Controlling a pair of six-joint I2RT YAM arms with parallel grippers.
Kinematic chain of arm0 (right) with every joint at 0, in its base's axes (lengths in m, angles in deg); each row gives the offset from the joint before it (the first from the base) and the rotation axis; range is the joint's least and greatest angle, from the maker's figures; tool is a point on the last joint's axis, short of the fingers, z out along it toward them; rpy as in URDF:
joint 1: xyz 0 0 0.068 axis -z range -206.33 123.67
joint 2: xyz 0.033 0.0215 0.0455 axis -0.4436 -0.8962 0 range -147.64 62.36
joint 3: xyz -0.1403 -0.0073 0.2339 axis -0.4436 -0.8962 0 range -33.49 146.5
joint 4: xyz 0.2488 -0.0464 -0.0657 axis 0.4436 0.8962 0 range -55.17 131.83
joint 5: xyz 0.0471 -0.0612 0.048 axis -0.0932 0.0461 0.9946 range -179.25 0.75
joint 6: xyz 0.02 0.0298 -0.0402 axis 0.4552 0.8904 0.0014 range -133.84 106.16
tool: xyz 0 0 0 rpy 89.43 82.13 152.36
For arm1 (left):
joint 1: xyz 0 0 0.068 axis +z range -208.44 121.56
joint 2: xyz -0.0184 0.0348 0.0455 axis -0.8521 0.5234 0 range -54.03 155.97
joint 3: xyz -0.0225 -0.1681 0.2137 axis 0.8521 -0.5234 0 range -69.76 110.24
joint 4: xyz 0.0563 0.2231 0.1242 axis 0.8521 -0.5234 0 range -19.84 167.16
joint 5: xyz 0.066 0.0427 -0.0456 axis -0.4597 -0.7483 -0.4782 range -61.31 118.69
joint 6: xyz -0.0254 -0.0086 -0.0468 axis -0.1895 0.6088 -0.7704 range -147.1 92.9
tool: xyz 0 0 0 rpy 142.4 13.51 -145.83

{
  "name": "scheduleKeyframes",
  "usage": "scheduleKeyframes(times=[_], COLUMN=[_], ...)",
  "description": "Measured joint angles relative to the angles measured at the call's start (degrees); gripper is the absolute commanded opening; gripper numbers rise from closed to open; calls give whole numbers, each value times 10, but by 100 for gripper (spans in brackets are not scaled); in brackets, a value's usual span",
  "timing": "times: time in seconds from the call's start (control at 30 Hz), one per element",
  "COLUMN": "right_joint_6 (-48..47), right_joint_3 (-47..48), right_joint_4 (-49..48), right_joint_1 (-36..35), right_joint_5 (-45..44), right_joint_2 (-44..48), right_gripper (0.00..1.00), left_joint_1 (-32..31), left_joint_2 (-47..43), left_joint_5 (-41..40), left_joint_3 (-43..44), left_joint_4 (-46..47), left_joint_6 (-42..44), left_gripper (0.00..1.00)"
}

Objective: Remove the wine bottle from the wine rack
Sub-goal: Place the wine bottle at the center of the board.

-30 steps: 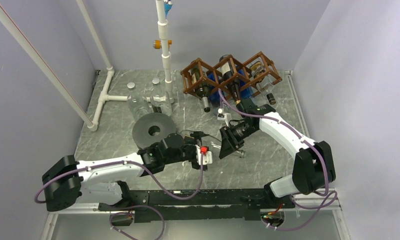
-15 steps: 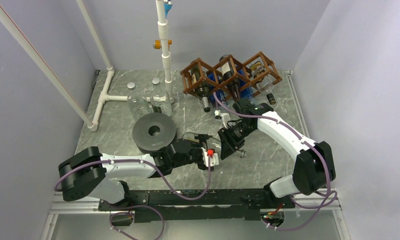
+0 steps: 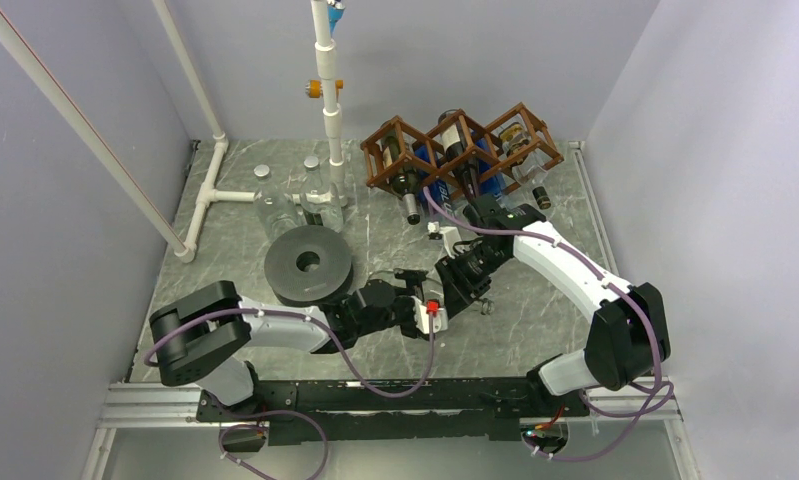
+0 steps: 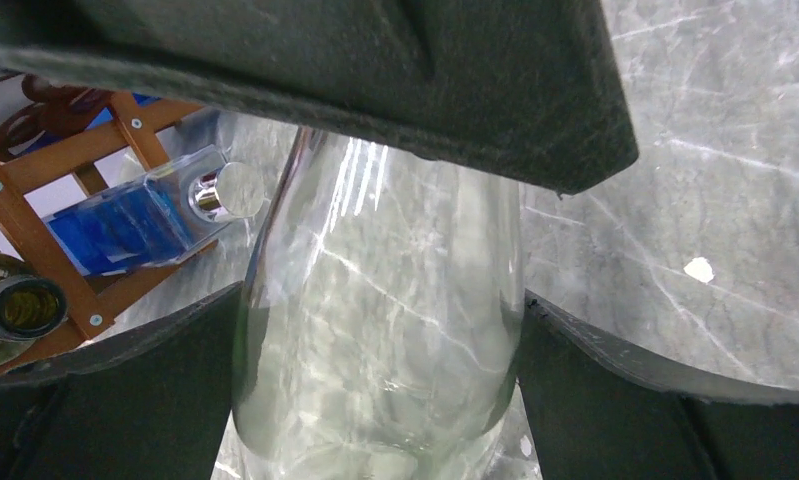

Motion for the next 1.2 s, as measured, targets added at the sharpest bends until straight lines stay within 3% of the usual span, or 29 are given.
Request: scheduleKeyframes(times=[0.17, 0.23, 0.3, 0.43, 0.47, 0.87, 1.0, 1.2], right_joint_6=[-2, -3, -3, -4, -4, -14, -24, -35], right_joint_3=[0, 1, 1, 2, 2, 3, 10, 23], right_joint_4=[0, 0, 0, -1, -1, -9, -19, -23], right_joint_1=[-2, -2, -1, 1, 1, 0, 0, 5], right_joint_5=[0, 0, 0, -5, -5, 1, 16, 31], right_joint_2=[0, 0, 0, 0, 0, 7, 39, 60], right_gripper=[0, 0, 0, 9, 12, 74, 83, 88], left_joint_1=[0, -2, -4, -9, -9, -11, -10, -10], left_joint_2=[15, 21, 26, 34, 35, 34, 23, 12], left_joint_5=[-12, -16, -23, -41, -44, -52, -50, -49], left_joint_3=[1, 4, 9, 26, 30, 25, 11, 0], left_joint_4=[5, 7, 8, -15, -20, -10, 5, 14], left_joint_6=[8, 11, 15, 23, 21, 6, -17, -32], left_gripper=[98, 91, 72, 11, 0, 0, 0, 0])
